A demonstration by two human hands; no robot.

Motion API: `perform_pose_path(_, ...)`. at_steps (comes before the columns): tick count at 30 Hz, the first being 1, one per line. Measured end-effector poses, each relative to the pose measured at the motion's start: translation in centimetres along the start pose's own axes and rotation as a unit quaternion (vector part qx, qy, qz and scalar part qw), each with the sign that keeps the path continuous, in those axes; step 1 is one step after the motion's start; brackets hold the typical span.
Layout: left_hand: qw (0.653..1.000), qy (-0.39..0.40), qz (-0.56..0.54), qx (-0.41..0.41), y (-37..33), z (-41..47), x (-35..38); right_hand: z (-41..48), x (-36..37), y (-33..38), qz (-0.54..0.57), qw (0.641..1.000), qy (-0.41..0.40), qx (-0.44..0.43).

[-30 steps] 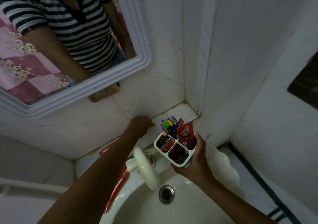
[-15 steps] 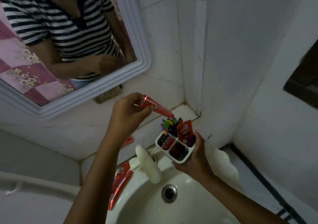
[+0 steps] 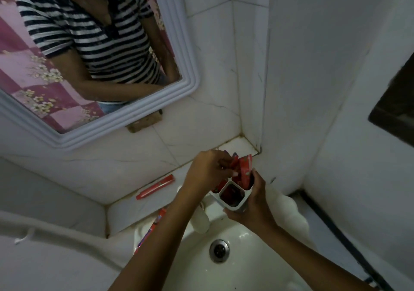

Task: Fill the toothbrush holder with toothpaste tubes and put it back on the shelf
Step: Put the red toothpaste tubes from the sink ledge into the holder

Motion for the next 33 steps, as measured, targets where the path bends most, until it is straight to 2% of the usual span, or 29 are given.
perform_pose_path(4, 0.997, -0.050, -0.033, -0.056, 3.7, -0.1, -2.4, 0.0, 0.1, -0.6, -0.020, 0.999, -0.005, -0.026)
perform_pose_path(8, 0.979, -0.117, -0.036, -0.163, 12.4, -1.3, -4.6, -0.3, 0.1, -0.9, -0.017, 0.999, -0.023, -0.044)
perform_pose_path(12, 0.957, -0.035, 0.105, -0.269, 21.8, -3.7, -2.4, -0.4, 0.1, -1.0, -0.039, 0.998, -0.024, -0.050)
perform_pose_path(14, 0.945, 0.015, 0.176, -0.275, 24.4, -4.7, -0.7, -0.3, 0.1, -0.9, -0.039, 0.998, -0.020, -0.038)
perform_pose_path(16, 0.940, 0.040, 0.232, -0.246, 25.5, -5.0, 0.6, -0.3, 0.1, -1.1, -0.040, 0.999, -0.015, -0.028)
perform_pose_path(21, 0.940, 0.060, 0.278, -0.189, 25.6, -3.7, 1.9, -0.3, 0.3, -1.9, -0.048, 0.999, -0.001, -0.005)
perform_pose_path(23, 0.952, 0.071, 0.236, -0.183, 24.1, -3.0, 1.4, -0.3, 0.4, -2.1, -0.049, 0.999, 0.002, 0.000)
perform_pose_path(26, 0.979, -0.006, 0.037, -0.198, 19.5, -2.0, -1.2, -0.2, 0.3, -2.1, -0.046, 0.999, 0.003, 0.002)
perform_pose_path(29, 0.974, -0.076, -0.143, -0.155, 14.0, -2.0, -4.1, -0.3, 0.3, -2.0, -0.044, 0.999, 0.001, 0.001)
perform_pose_path(33, 0.958, -0.056, -0.260, -0.103, 8.8, -2.3, -4.8, -0.3, 0.3, -1.8, -0.031, 0.999, -0.003, 0.007)
Point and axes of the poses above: each hand's wrist, its own z-axis towards the middle knuckle, its own x-axis out of the palm, y = z × x, the point moved 5 cm from there along z, towards the middle knuckle, and after that the axes turned 4 degrees about -y, right-handed, at the moved point
